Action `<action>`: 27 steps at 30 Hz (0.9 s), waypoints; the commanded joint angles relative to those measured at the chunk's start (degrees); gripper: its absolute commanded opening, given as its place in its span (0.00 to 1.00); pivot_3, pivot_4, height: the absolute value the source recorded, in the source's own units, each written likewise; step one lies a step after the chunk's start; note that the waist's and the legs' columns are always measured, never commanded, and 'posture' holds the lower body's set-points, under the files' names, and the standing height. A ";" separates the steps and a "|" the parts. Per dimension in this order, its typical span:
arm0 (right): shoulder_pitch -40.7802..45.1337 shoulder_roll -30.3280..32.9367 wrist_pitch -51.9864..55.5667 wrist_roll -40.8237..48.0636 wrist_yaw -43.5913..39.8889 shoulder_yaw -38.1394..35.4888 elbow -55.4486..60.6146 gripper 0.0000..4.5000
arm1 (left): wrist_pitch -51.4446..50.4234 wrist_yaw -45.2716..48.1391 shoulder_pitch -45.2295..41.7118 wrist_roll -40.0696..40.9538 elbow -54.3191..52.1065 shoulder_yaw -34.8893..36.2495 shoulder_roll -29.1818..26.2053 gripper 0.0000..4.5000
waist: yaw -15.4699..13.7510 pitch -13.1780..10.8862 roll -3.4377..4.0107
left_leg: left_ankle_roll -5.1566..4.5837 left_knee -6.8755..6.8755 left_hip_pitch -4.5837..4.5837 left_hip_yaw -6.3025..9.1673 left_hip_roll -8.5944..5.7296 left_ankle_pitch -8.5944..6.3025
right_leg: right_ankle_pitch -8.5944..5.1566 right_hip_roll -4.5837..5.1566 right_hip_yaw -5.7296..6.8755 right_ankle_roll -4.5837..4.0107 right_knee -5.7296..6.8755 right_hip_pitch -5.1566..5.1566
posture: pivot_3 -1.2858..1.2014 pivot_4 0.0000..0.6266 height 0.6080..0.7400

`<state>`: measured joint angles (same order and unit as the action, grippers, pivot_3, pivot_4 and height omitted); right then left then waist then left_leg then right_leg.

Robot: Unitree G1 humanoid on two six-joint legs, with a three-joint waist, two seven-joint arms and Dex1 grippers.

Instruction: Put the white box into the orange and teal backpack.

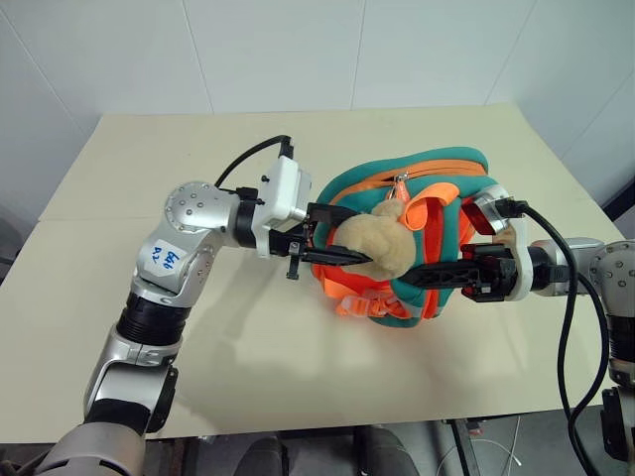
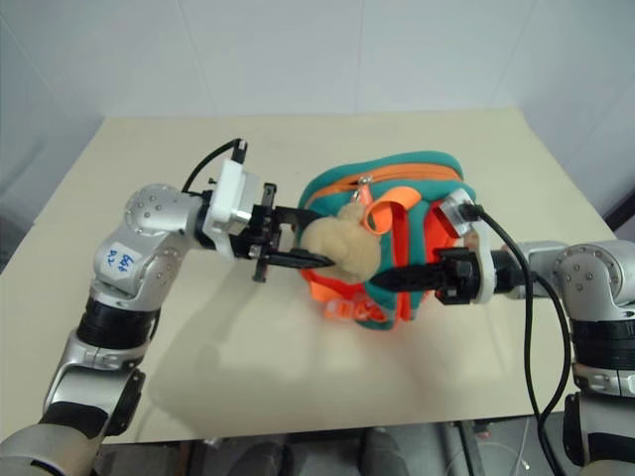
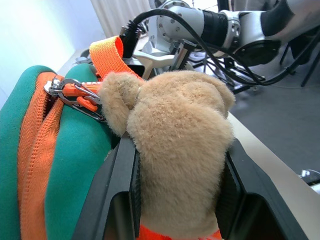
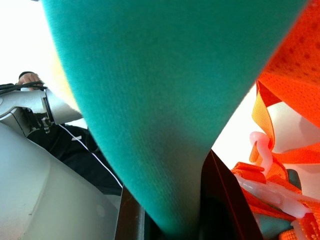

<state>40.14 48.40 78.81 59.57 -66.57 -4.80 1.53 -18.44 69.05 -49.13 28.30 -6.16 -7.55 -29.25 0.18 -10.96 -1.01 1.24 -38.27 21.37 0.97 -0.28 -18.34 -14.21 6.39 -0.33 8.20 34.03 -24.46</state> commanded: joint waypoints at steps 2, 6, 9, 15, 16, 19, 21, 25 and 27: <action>0.44 -0.39 -0.02 0.95 -0.33 -0.25 1.21 0.13 | -3.12 2.89 -1.29 4.46 0.32 4.90 -3.62 0.32 | -0.01 0.00 0.00 | -0.03 0.00 0.00 0.00 0.02 -0.02 | 0.00 -0.02 0.00 -0.01 0.00 0.00 | 0.52 0.24 1.00; 0.39 -0.48 -0.08 0.91 -0.36 -0.30 1.23 0.13 | -6.61 3.87 -3.35 7.31 3.68 9.78 -7.88 0.32 | -0.08 0.00 0.00 | -0.07 -0.01 0.02 0.01 0.02 -0.04 | 0.01 -0.01 0.00 -0.01 -0.02 0.00 | 0.52 0.24 1.00; 0.31 -0.57 -0.07 0.87 -0.29 -0.39 1.26 0.13 | -8.16 4.66 -4.98 7.66 7.94 12.18 -11.53 0.32 | 0.08 0.00 0.00 | -0.07 0.04 0.01 0.01 0.02 -0.04 | 0.00 -0.02 0.00 -0.01 -0.04 -0.01 | 0.52 0.24 1.00; 0.03 -0.82 0.02 1.03 0.10 -0.73 1.45 0.13 | -8.57 8.76 -4.10 4.45 18.03 12.14 -18.21 0.32 | 0.03 0.00 0.00 | -0.06 0.07 0.01 0.00 0.03 -0.03 | 0.00 -0.05 0.01 -0.02 -0.04 -0.04 | 0.52 0.24 1.00; 0.03 -0.83 0.04 1.05 0.14 -0.77 1.46 0.13 | -8.28 9.29 -3.80 3.80 19.13 11.71 -18.71 0.32 | 0.03 0.00 0.00 | -0.06 0.07 0.02 0.00 0.03 -0.03 | 0.00 -0.05 0.01 -0.02 -0.04 -0.03 | 0.52 0.24 1.00; -0.06 -0.78 0.20 1.21 0.41 -1.07 1.54 0.13 | -2.68 9.53 -1.53 -0.43 26.24 10.45 -17.90 0.32 | 0.04 0.00 0.00 | -0.07 0.07 0.01 -0.01 0.03 -0.04 | 0.00 -0.05 0.01 -0.02 -0.03 -0.03 | 0.52 0.24 1.00; -0.09 -0.73 0.40 1.44 0.67 -1.32 1.65 0.13 | 1.41 9.09 -0.45 -3.74 30.47 8.75 -17.24 0.32 | 0.08 0.00 0.00 | -0.06 0.07 -0.02 -0.02 0.03 -0.04 | 0.00 -0.05 0.00 -0.02 0.01 -0.03 | 0.52 0.24 1.00; -0.06 -0.29 0.93 2.11 1.43 -2.09 1.78 0.13 | 8.42 9.47 0.45 -9.45 39.77 4.34 -14.38 0.32 | -0.06 0.01 -0.02 | -0.07 0.04 -0.03 -0.02 0.05 -0.04 | 0.01 -0.06 0.01 -0.05 0.04 -0.03 | 0.52 0.24 1.00; 0.26 -0.09 1.22 2.43 1.80 -2.61 1.46 0.13 | 11.08 8.07 -0.41 -10.42 45.21 4.05 -11.09 0.32 | -0.13 0.03 -0.04 | -0.09 0.00 -0.03 -0.02 0.04 -0.05 | 0.01 -0.05 0.01 -0.05 0.05 -0.01 | 0.52 0.24 1.00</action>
<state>40.14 47.11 79.36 60.80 -64.80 -5.06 2.22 -9.13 79.25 -49.36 21.32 34.15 -3.32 -40.59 0.05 -10.93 -1.05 1.14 -38.27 21.35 0.94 -0.24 -18.40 -14.19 6.34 -0.32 8.15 34.08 -24.46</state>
